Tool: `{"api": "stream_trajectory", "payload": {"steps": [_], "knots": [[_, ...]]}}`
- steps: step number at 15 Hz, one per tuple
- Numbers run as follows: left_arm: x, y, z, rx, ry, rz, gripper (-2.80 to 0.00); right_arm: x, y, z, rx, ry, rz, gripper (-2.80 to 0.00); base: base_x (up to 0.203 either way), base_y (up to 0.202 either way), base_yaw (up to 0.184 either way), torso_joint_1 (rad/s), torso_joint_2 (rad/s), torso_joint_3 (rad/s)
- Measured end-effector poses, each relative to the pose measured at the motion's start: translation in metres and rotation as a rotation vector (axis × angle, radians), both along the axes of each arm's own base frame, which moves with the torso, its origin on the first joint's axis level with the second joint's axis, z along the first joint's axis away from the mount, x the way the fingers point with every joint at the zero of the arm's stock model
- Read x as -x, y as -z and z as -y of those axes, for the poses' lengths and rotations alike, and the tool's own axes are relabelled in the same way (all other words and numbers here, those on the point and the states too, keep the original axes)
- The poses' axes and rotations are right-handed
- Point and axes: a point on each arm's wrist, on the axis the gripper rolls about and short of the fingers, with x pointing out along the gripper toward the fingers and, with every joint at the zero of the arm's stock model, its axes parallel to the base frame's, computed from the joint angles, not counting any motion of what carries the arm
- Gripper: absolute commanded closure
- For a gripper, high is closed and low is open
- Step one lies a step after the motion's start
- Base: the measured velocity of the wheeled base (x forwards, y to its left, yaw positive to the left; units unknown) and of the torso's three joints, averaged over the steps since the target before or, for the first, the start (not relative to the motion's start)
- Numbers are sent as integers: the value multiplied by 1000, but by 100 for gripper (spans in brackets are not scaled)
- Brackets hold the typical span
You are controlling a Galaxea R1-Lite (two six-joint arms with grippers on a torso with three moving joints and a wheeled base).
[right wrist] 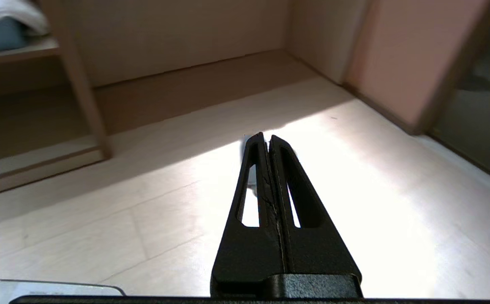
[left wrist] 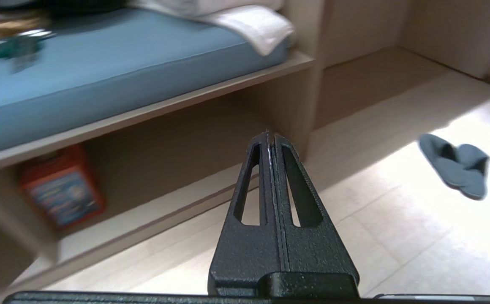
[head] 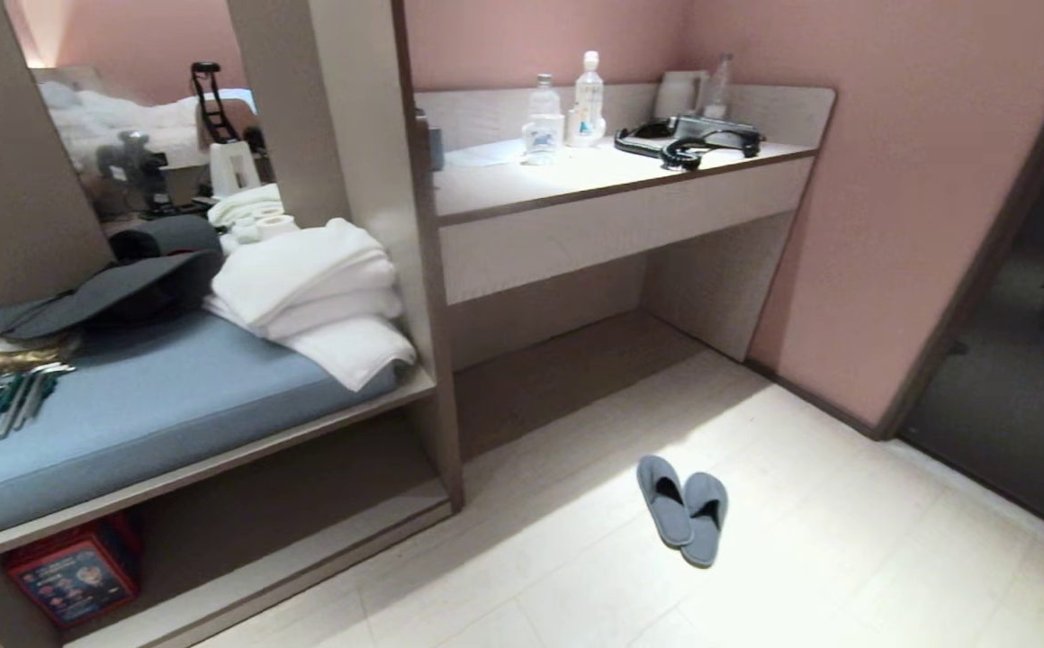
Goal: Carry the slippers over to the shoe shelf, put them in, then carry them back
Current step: Pick up the slippers on the floor
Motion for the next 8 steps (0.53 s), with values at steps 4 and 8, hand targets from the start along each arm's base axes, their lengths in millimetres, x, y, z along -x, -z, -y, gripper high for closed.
{"api": "stream_trajectory", "payload": {"steps": [4,8], "knots": [[0,0,0,0,0,0,0,0,0,0,0,0,-1,0,2,9,-181,4,1,3],[0,0,0,0,0,-1,0,0,0,0,0,1,1,0,2,8,-171,3,1,2]]}}
